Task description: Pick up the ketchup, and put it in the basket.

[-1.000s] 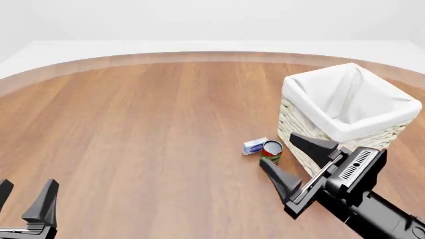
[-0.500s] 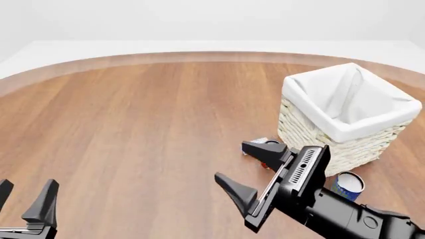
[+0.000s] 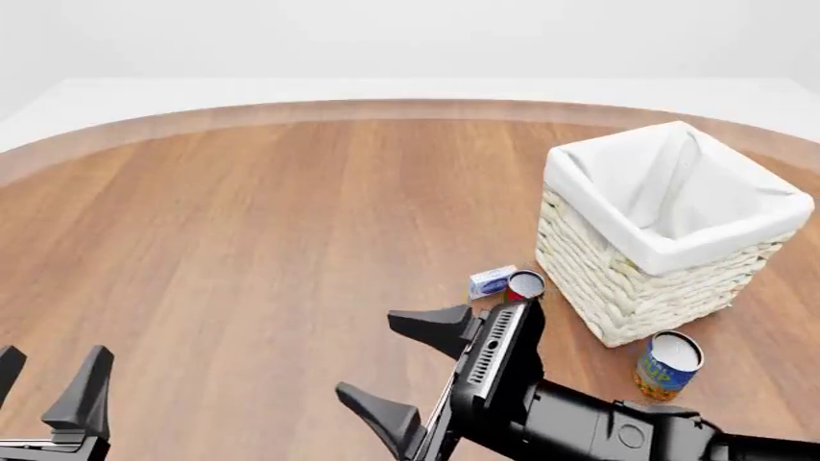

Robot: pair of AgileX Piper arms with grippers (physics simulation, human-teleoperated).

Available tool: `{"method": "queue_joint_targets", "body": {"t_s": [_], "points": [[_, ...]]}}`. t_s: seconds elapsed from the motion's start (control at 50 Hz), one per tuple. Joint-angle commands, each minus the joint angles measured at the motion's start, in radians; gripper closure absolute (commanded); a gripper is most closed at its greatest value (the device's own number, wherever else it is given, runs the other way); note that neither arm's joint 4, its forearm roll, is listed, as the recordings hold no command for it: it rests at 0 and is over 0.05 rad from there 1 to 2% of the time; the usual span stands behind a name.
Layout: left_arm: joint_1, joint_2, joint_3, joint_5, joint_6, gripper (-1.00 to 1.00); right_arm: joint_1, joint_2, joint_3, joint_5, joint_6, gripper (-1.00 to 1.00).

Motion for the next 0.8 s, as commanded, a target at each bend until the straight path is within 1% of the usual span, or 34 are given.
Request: {"method": "queue_joint_targets", "body": {"t_s": [0.02, 0.2, 0.52, 0.6, 0.8], "points": [[0.000, 0.000, 0.000, 0.000, 0.000, -1.00, 0.061, 0.048, -0.041, 0.015, 0.018, -1.00], [0.000, 0.000, 0.000, 0.000, 0.000, -1.00, 0.101, 0.090, -0.083, 0.033, 0.036, -1.00], [0.000, 0.000, 0.000, 0.000, 0.000, -1.00, 0.133, 0.145, -0.139, 0.039, 0.052, -1.00], [0.000, 0.000, 0.000, 0.000, 0.000, -1.00, 0.137, 0.160, -0.146, 0.031, 0.082, -1.00], [0.000, 0.000, 0.000, 0.000, 0.000, -1.00, 0.171, 0.205, -0.185, 0.041, 0.103, -1.00]]}}
